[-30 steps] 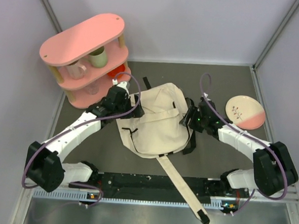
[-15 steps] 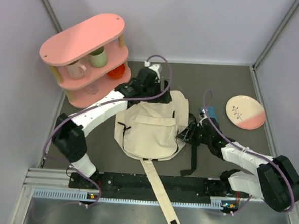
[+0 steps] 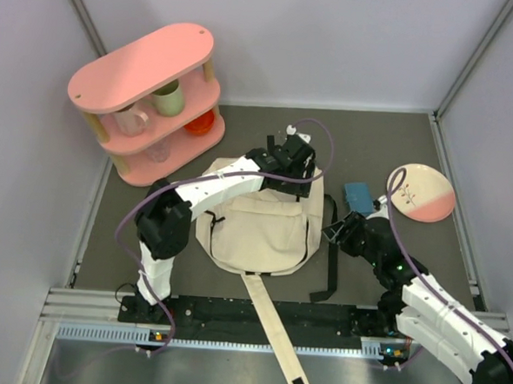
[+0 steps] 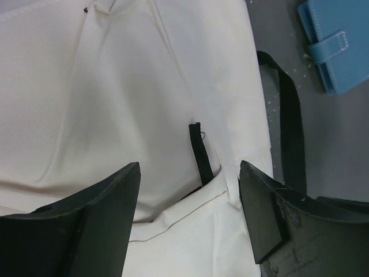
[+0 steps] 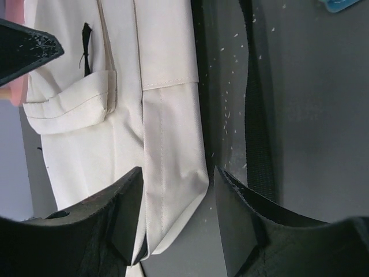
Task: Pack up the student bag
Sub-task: Unzip the student bag at the center of the board.
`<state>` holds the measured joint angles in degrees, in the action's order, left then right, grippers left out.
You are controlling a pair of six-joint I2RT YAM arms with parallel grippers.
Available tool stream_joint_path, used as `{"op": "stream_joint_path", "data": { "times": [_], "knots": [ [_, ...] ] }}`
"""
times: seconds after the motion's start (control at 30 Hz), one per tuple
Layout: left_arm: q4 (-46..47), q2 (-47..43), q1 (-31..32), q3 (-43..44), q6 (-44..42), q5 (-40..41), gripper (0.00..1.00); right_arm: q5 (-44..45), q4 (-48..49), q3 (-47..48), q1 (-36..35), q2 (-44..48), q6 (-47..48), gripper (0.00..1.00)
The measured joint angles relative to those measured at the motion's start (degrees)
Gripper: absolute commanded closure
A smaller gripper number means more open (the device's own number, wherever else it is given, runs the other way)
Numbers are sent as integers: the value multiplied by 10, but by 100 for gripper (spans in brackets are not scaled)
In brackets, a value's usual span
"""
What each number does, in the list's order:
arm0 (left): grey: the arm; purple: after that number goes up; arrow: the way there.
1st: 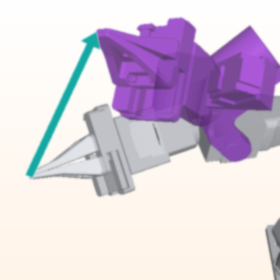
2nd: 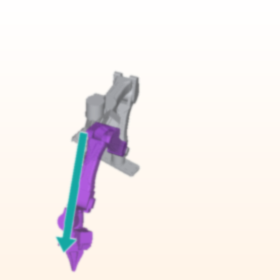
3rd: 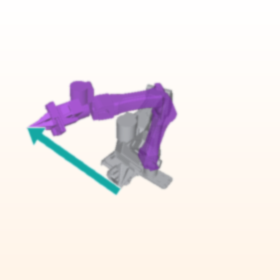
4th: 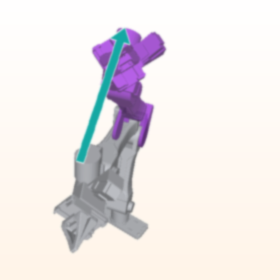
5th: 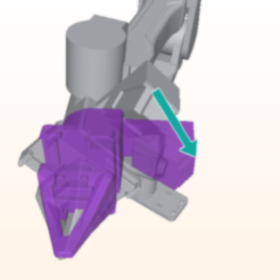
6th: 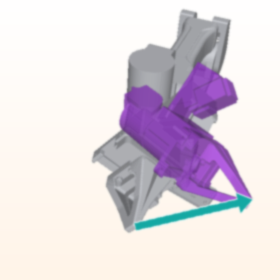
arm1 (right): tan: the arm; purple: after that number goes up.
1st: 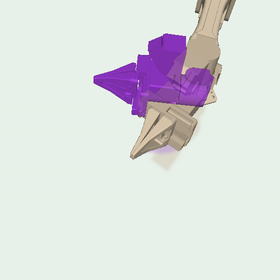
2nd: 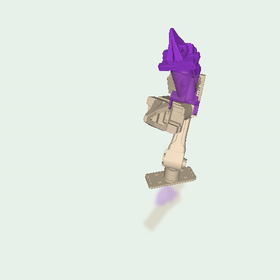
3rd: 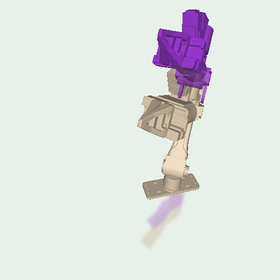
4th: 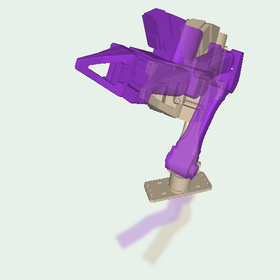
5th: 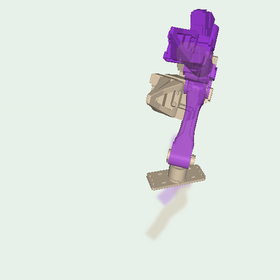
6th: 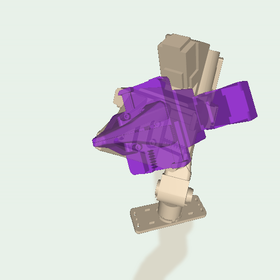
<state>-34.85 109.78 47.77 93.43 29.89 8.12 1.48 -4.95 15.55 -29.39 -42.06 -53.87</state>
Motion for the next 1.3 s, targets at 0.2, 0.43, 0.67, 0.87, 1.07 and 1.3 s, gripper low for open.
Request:
{"op": "stream_joint_path", "data": {
  "times": [0.2, 0.43, 0.67, 0.87, 1.07, 1.3],
  "knots": [
    [-34, 47, 10, 56, 3, 34, 34, 24, -36, -2, 0, 26, -3, 45],
    [-64, 73, 25, 83, 10, 57, 43, 30, -50, -2, 0, 8, -2, 44],
    [-81, 103, 32, 100, 22, 76, 58, 30, -55, -1, 0, -1, 1, 44],
    [-98, 111, 33, 112, 33, 96, 70, 30, -55, -1, 0, -1, 1, 45],
    [-105, 113, 34, 113, 35, 108, 87, 30, -55, -1, 0, 0, 1, 44],
    [-111, 113, 34, 113, 35, 107, 100, 30, -55, -1, 0, 0, 1, 43]
  ]
}}
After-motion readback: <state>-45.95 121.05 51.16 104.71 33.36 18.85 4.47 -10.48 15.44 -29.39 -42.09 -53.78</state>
